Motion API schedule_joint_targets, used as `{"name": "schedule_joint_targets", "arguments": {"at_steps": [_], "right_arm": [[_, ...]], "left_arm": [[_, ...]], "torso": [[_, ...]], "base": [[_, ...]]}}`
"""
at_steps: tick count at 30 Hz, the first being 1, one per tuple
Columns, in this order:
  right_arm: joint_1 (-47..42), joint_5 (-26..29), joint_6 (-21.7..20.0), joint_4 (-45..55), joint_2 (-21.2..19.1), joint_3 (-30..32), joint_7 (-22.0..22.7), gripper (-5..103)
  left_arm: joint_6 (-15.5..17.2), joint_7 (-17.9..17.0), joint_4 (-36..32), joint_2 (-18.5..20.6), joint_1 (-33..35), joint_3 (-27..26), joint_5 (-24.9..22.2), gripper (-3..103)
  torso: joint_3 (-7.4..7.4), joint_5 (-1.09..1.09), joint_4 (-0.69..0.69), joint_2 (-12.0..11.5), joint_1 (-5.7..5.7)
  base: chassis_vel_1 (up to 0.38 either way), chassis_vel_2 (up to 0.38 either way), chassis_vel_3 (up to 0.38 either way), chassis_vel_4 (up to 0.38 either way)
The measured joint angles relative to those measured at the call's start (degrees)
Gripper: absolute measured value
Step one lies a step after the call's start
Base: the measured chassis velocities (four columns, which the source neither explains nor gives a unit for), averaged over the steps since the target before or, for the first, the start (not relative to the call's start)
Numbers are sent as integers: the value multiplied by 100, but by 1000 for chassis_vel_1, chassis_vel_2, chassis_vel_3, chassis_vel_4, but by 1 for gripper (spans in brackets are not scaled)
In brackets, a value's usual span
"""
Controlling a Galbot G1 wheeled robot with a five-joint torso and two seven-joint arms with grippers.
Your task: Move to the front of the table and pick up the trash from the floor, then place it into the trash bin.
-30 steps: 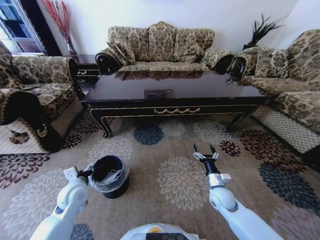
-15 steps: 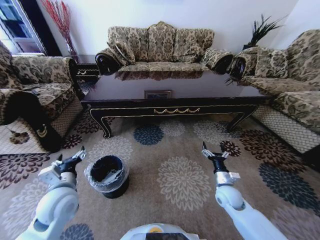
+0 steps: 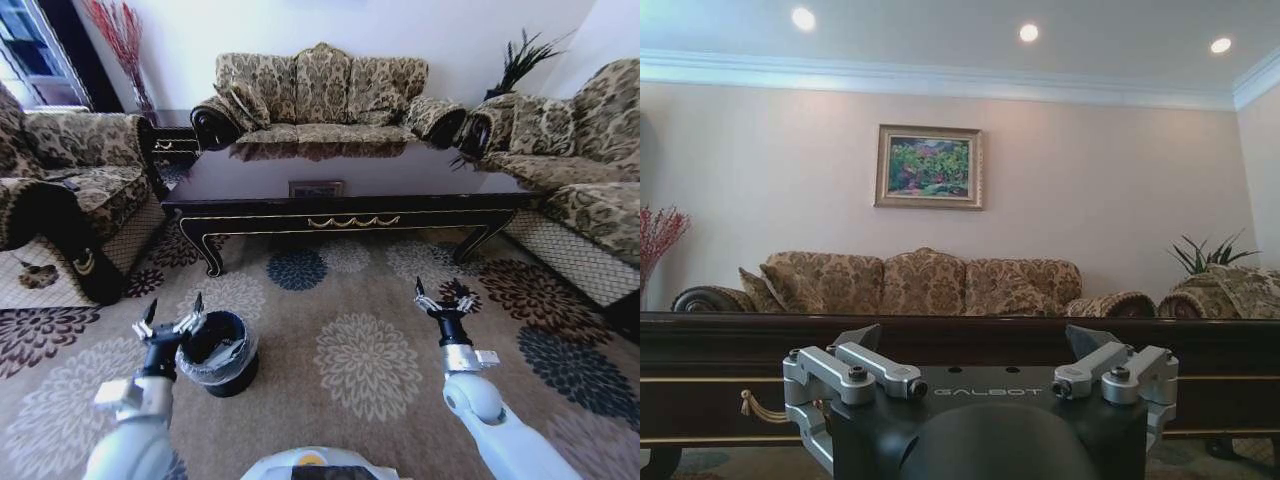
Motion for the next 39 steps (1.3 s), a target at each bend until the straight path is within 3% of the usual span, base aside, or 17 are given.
{"name": "schedule_joint_targets", "arguments": {"at_steps": [4, 12, 20, 30, 32, 36, 39], "right_arm": [[46, -10, 57, -82, 29, 27, -84, 100], [37, 9, 55, -52, 97, 48, -72, 100], [-127, 37, 33, 113, 126, 220, -51, 100], [-541, 276, -459, 761, -126, 321, 326, 100], [-542, 307, -488, 801, -127, 320, 349, 100], [-520, 349, -582, 898, -32, 370, 444, 100], [-669, 318, -583, 1007, 219, 489, 493, 100]], "left_arm": [[-133, 48, 67, -297, 210, -135, -194, 100], [-19, -2, 35, -340, 39, -392, -343, 100], [187, -132, -399, -342, -107, -409, 155, 100], [361, -58, -1056, 78, 69, -397, 637, 100], [364, -66, -1054, 130, 76, -396, 637, 100], [392, -109, -920, 595, -36, -467, 423, 100], [437, -98, -869, 835, -188, -511, 211, 100]], "torso": [[0, 2, 0, 0, 0], [0, 2, -2, 0, 0], [0, 2, -1, 0, 0], [0, 1, -1, 0, 0], [0, 1, -1, 0, 0], [0, 1, 0, 0, 0], [1, 1, -3, -1, 0]], "base": [[0, 0, 0, 0], [0, 0, 0, 0], [0, 0, 0, 0], [0, 0, 0, 0], [0, 0, 0, 0], [0, 0, 0, 0], [0, 0, 0, 0]]}}
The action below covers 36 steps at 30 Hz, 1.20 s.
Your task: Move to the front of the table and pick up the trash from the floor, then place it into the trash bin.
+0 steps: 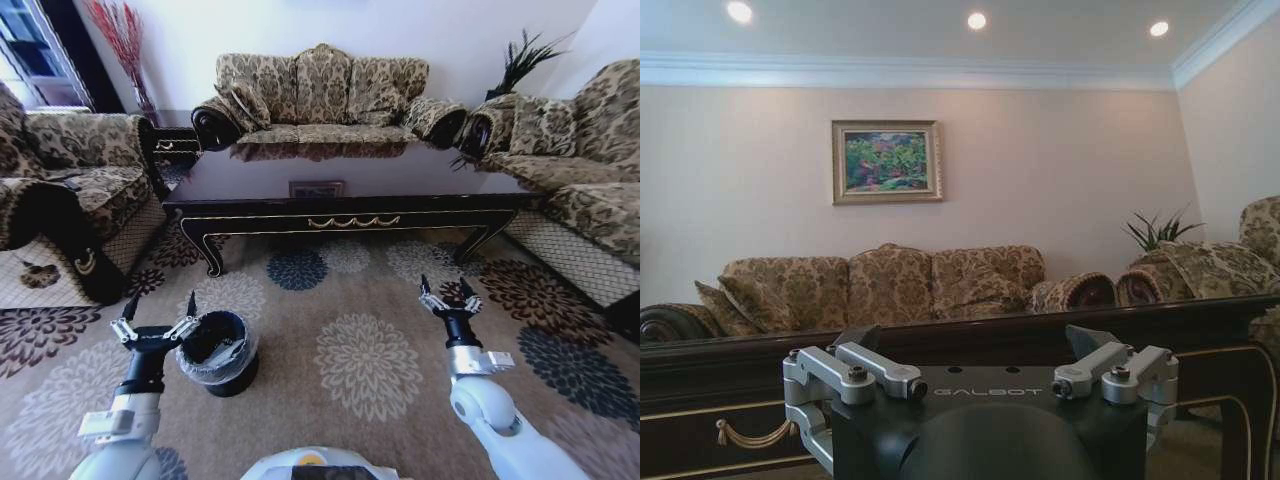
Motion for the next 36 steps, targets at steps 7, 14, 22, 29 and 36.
{"name": "schedule_joint_targets", "arguments": {"at_steps": [7, 14, 22, 29, 36], "right_arm": [[-396, -260, 19, 344, 643, 142, 58, 100], [-463, -705, 297, 305, 653, 82, -378, 100], [-362, -768, 493, 112, 474, 93, -734, 100], [-341, -765, 565, 29, 568, 12, -855, 100], [-289, -781, 592, -88, 639, -62, -856, 100]], "left_arm": [[21, 51, 63, -107, -176, 163, 94, 100], [19, 41, -174, -321, 24, 231, 189, 100], [-15, 27, -226, -449, 190, 214, 246, 100], [-18, 32, -163, -620, 179, 284, 328, 100], [-29, 34, -142, -677, 179, 274, 330, 100]], "torso": [[-1, 0, 2, 0, 0], [-1, 1, 2, 0, 0], [-1, 1, 2, 0, 0], [0, 1, 2, 0, 0], [0, 1, 2, -1, 1]], "base": [[0, 0, 0, 0], [0, 0, 0, 0], [0, 0, 0, 0], [17, -28, -28, 22], [139, -144, -149, 142]]}}
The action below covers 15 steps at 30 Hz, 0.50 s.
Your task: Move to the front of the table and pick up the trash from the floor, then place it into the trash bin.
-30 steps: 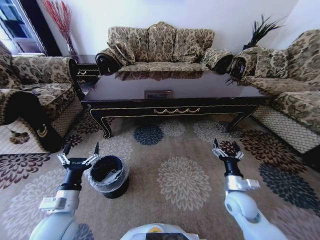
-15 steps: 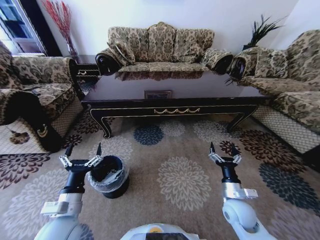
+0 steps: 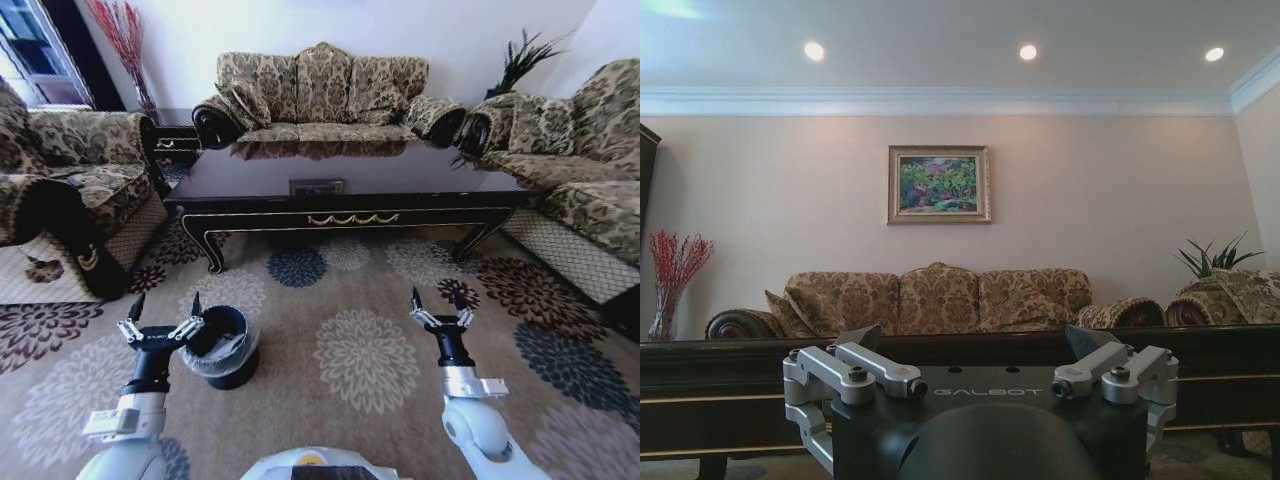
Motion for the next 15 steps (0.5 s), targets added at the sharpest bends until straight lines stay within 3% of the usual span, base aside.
{"name": "schedule_joint_targets", "arguments": {"at_steps": [15], "right_arm": [[28, -1, 12, -73, 95, -22, 13, 100]], "left_arm": [[-27, 11, 71, -44, -30, 48, 39, 100]], "torso": [[-1, -1, 0, 0, -2]], "base": [[308, -302, -300, 299]]}}
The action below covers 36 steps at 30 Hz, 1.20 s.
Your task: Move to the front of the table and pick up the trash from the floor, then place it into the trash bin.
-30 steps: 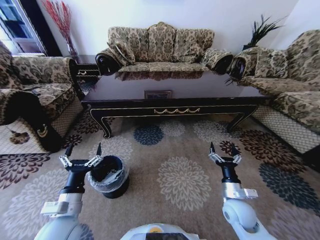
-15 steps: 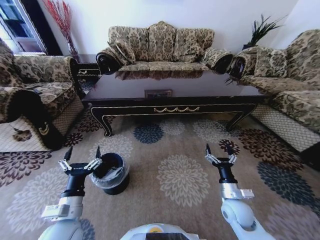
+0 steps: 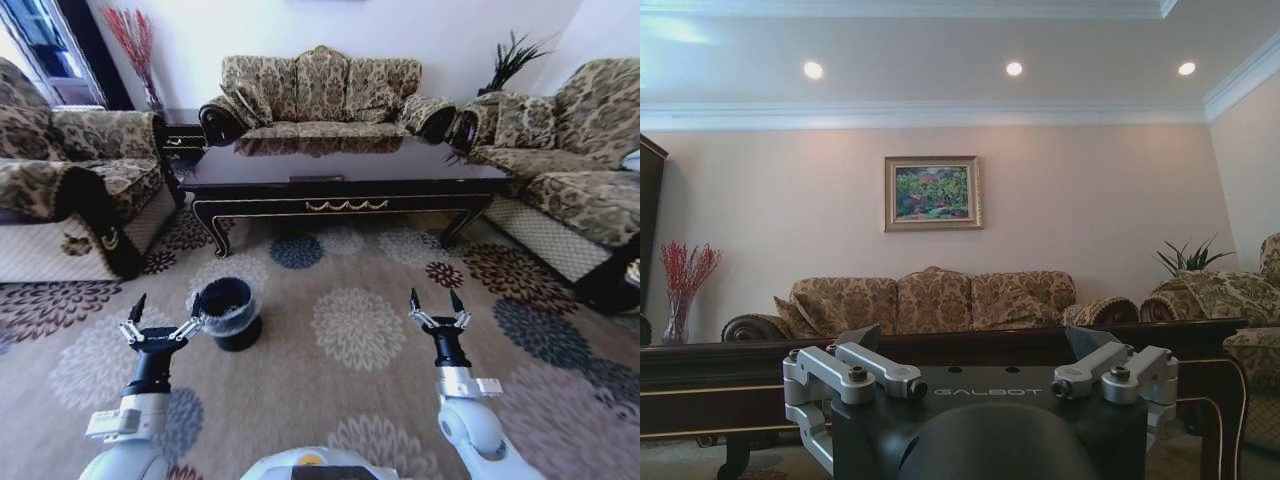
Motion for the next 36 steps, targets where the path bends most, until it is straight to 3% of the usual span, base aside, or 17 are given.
{"name": "schedule_joint_targets", "arguments": {"at_steps": [19, 36], "right_arm": [[11, -3, 140, -107, 86, -33, -77, 100], [34, 3, 174, -166, 126, -17, -114, 100]], "left_arm": [[-71, 29, 36, -143, 15, 91, 196, 100], [-92, 43, 74, -174, 5, 112, 221, 100]], "torso": [[-2, 2, 0, 1, -1], [0, 0, 0, 0, 2]], "base": [[346, -336, -347, 340], [23, -23, -40, 27]]}}
